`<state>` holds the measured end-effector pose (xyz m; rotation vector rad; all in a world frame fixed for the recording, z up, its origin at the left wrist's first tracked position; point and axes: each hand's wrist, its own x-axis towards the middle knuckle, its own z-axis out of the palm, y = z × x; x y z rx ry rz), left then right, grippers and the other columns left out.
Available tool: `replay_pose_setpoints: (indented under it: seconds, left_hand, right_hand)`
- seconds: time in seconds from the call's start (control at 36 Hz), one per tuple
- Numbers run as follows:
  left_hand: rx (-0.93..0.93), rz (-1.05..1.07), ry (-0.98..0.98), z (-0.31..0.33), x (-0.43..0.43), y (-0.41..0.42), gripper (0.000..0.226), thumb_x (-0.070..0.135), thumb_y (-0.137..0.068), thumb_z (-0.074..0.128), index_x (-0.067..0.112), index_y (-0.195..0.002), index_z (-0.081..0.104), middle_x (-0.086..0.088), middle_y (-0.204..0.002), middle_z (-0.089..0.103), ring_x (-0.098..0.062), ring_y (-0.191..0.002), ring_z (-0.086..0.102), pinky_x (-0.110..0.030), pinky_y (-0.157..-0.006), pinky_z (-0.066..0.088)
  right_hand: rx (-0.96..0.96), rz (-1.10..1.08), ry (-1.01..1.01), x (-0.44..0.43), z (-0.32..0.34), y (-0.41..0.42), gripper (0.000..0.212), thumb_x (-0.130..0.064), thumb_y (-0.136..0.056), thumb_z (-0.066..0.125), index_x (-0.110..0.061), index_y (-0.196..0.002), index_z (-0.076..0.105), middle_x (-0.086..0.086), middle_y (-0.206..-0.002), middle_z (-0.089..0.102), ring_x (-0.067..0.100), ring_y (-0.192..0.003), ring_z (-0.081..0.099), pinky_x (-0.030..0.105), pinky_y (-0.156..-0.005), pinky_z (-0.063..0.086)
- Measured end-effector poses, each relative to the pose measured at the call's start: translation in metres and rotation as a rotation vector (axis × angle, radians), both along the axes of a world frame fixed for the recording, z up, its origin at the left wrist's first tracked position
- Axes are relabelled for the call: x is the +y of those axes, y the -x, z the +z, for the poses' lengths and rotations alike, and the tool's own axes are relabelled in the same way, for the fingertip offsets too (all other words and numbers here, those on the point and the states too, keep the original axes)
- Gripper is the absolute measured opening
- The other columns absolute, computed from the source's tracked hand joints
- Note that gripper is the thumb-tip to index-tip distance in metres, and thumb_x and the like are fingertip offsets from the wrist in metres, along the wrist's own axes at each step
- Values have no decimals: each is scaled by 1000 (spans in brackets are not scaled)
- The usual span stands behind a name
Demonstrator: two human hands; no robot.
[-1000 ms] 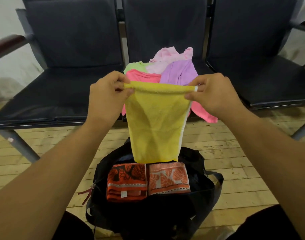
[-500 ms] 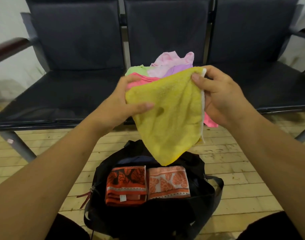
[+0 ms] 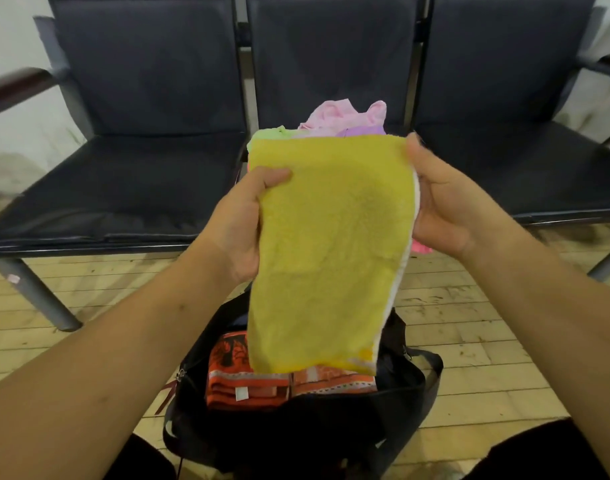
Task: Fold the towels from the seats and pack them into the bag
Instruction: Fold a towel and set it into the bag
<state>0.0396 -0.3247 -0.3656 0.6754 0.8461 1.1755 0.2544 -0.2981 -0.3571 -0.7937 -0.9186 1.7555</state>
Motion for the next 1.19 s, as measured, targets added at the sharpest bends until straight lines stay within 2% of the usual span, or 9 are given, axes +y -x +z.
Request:
replay_pose_setpoints:
  seconds: [0.08, 0.17, 0.25, 0.42, 0.5, 0.64, 0.78, 0.94, 1.19]
  left_hand:
    - [-11, 51, 7, 5, 0, 3, 26, 27, -95, 56, 15, -117, 62, -10, -99, 77, -29, -86, 75, -44, -64, 61]
    - [11, 93, 15, 8, 3, 10, 27, 30, -95, 58, 16, -118, 61, -9, -99, 76, -30, -89, 75, -46, -68, 61]
    - [23, 110, 14, 9, 5, 19, 26, 32, -96, 57, 17, -117, 60, -8, -97, 76, -30, -88, 75, -46, -68, 61]
    - [222, -133, -44, 6, 5, 29, 59, 69, -86, 46, 26, -119, 68, -2, -110, 75, -19, -97, 73, -34, -78, 59]
    - [368, -324, -34, -4, 0, 30, 78, 79, -56, 72, 25, -112, 68, 1, -99, 76, -14, -85, 74, -30, -67, 59]
    - [337, -333, -68, -5, 0, 24, 43, 15, -73, 78, 19, -114, 63, 2, -100, 77, -15, -90, 74, -28, -74, 61]
    - [207, -166, -30, -4, -4, 19, 39, 27, -72, 65, 19, -110, 64, 0, -95, 78, -18, -85, 75, -33, -67, 61]
    - [97, 13, 18, -1, -2, 13, 34, 28, -91, 63, 15, -123, 64, -6, -105, 76, -25, -90, 75, -38, -67, 62]
    - [247, -226, 58, -3, 7, 27, 52, 12, -75, 68, 12, -127, 61, -8, -116, 73, -24, -102, 72, -38, -80, 61]
  right_hand:
    - [-28, 253, 0, -7, -13, 0, 59, -62, -81, 57, -23, -122, 73, 5, -133, 66, 23, -122, 63, 41, -91, 58]
    - [-183, 361, 40, -10, -30, 4, 45, -26, -80, 77, -19, -123, 71, 7, -133, 66, 26, -123, 63, 44, -98, 55]
    - [-256, 311, 10, -10, -28, 13, 47, -3, -85, 62, -14, -131, 60, 7, -129, 69, 25, -119, 66, 40, -97, 55]
    - [-82, 164, -17, -12, -11, 22, 38, -14, -83, 61, -8, -120, 66, 13, -119, 72, 29, -107, 71, 41, -86, 61]
    - [-44, 83, 23, -11, -6, 22, 44, -21, -82, 65, -5, -123, 65, 14, -119, 72, 29, -107, 71, 40, -82, 61]
    - [-144, -50, 80, -6, 0, 15, 42, -27, -87, 67, -7, -125, 66, 11, -116, 74, 27, -105, 73, 39, -80, 62]
    - [-179, -26, 149, 0, 0, 9, 37, -22, -98, 58, -7, -131, 61, 13, -119, 73, 28, -107, 72, 40, -80, 62]
    - [-77, 124, 159, -1, -5, 7, 62, -54, -88, 56, -16, -137, 61, 10, -134, 65, 28, -124, 62, 44, -100, 52]
    - [-218, -7, 45, 1, -10, 7, 48, -23, -83, 68, -6, -128, 63, 13, -119, 72, 28, -109, 71, 39, -86, 61]
